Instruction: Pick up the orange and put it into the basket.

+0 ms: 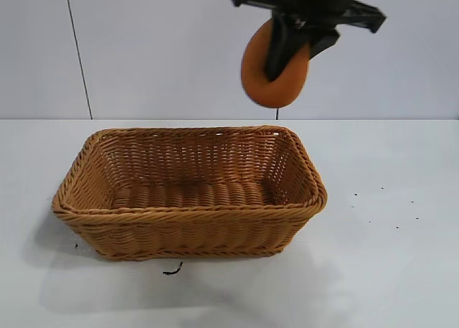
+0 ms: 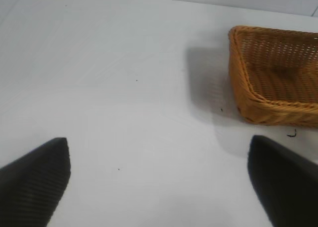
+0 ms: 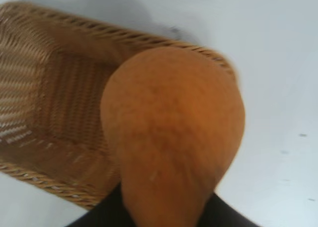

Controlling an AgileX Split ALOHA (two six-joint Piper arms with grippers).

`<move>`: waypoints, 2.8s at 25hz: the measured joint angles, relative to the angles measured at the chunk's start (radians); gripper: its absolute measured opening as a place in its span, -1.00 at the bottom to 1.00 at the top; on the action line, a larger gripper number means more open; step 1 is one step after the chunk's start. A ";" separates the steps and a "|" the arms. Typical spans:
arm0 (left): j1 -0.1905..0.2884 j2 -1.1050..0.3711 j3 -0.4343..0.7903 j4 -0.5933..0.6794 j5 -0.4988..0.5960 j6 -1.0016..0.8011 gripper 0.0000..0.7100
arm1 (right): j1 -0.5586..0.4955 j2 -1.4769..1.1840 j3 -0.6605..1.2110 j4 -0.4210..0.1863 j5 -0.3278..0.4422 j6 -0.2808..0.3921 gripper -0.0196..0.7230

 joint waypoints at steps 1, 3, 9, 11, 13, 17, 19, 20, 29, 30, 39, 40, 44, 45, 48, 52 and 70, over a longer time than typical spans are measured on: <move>0.000 0.000 0.000 0.000 0.000 0.000 0.96 | 0.024 0.021 0.000 0.002 -0.015 0.005 -0.80; 0.000 0.000 0.000 0.000 0.000 0.000 0.96 | 0.061 0.070 0.000 0.008 -0.047 0.012 -0.80; 0.000 0.000 0.000 0.000 0.000 0.000 0.96 | 0.118 0.218 0.000 0.027 -0.174 0.038 -0.80; 0.000 0.000 0.000 0.000 0.000 0.000 0.96 | 0.119 0.260 0.000 0.042 -0.192 0.041 -0.80; 0.000 0.000 0.000 0.000 0.000 0.000 0.96 | 0.119 0.293 0.000 0.048 -0.194 0.042 -0.80; 0.000 0.000 0.000 0.000 0.000 0.000 0.96 | 0.119 0.310 0.000 0.053 -0.194 0.042 -0.62; 0.000 0.000 0.000 0.000 0.000 0.000 0.96 | 0.119 0.309 -0.011 0.053 -0.193 0.043 -0.15; 0.000 0.000 0.000 0.000 0.000 0.000 0.96 | 0.119 0.309 -0.021 0.053 -0.186 0.043 0.09; 0.000 0.000 0.000 0.000 0.000 0.000 0.96 | 0.121 0.308 -0.318 -0.030 0.128 0.043 0.81; 0.000 0.000 0.000 0.000 0.000 0.000 0.96 | 0.122 0.308 -0.365 -0.055 0.174 0.046 0.81; 0.000 0.000 0.000 0.000 0.000 0.000 0.96 | 0.023 0.302 -0.538 -0.191 0.272 0.076 0.81; 0.000 0.000 0.000 0.000 0.000 0.000 0.96 | -0.003 0.302 -0.538 -0.193 0.276 0.076 0.81; 0.000 0.000 0.000 0.000 0.000 0.000 0.96 | -0.114 0.302 -0.538 -0.194 0.277 0.075 0.81; 0.000 0.000 0.000 0.000 0.000 0.000 0.96 | -0.144 0.302 -0.538 -0.195 0.277 0.075 0.81; 0.000 0.000 0.000 0.000 0.000 0.000 0.96 | -0.227 0.302 -0.538 -0.200 0.277 0.073 0.81; 0.000 0.000 0.000 0.000 0.000 0.000 0.96 | -0.313 0.302 -0.538 -0.205 0.277 0.066 0.81; 0.000 0.000 0.000 0.000 0.000 0.000 0.96 | -0.394 0.009 -0.042 -0.194 0.277 0.037 0.80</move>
